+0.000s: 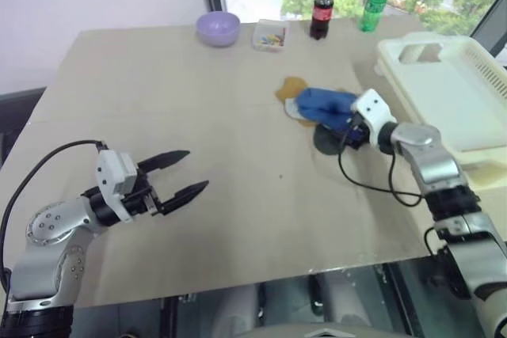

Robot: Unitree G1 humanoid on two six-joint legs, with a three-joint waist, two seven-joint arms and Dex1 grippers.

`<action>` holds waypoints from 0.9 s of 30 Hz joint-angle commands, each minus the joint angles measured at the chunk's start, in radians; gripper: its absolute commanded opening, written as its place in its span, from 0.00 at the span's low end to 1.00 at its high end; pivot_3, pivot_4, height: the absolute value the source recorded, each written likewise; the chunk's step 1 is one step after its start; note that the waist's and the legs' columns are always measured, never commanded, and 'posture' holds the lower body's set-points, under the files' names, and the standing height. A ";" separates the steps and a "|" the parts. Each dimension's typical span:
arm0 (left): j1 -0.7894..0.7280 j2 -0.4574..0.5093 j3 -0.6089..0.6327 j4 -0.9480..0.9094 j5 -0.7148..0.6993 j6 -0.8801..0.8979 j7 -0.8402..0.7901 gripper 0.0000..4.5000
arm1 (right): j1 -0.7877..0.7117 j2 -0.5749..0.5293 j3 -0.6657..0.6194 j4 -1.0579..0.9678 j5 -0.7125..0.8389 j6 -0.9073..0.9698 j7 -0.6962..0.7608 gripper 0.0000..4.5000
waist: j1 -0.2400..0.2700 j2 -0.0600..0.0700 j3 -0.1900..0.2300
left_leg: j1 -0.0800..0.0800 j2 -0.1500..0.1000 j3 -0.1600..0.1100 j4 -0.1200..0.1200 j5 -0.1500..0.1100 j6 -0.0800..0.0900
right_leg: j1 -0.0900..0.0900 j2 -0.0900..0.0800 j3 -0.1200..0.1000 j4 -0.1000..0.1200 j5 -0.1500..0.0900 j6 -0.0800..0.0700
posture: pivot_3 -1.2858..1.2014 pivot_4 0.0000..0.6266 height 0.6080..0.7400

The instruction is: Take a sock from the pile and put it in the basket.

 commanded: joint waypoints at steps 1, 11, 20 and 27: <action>0.013 -0.001 0.024 -0.030 -0.001 -0.015 0.007 0.90 | -0.136 0.030 -0.022 0.190 -0.027 -0.089 -0.057 0.97 | -0.003 0.000 0.001 | 0.000 0.000 0.000 0.000 0.000 0.000 | 0.000 0.000 0.000 0.000 0.000 0.000 | 0.52 0.24 0.96; 0.082 -0.011 0.054 -0.083 -0.008 -0.015 0.044 0.90 | -0.262 0.071 -0.027 0.356 -0.025 -0.189 -0.007 0.97 | -0.006 0.001 0.001 | 0.002 0.001 -0.002 0.000 0.000 0.000 | 0.000 0.000 0.001 0.003 0.000 0.000 | 0.52 0.24 0.96; 0.091 -0.015 0.049 -0.086 -0.005 -0.016 0.049 0.90 | -0.254 0.077 -0.047 0.229 0.023 -0.074 0.132 0.97 | -0.007 0.001 0.001 | 0.002 0.002 -0.003 0.000 0.000 0.000 | 0.000 0.000 0.000 0.004 0.001 -0.001 | 0.52 0.24 0.96; 0.072 -0.016 0.037 -0.068 0.000 -0.019 0.042 0.90 | -0.306 0.102 -0.089 0.384 0.017 -0.111 0.003 0.97 | -0.010 0.002 0.001 | 0.002 0.001 -0.003 0.000 0.000 0.000 | 0.000 0.000 0.000 0.003 0.001 -0.001 | 0.52 0.24 0.96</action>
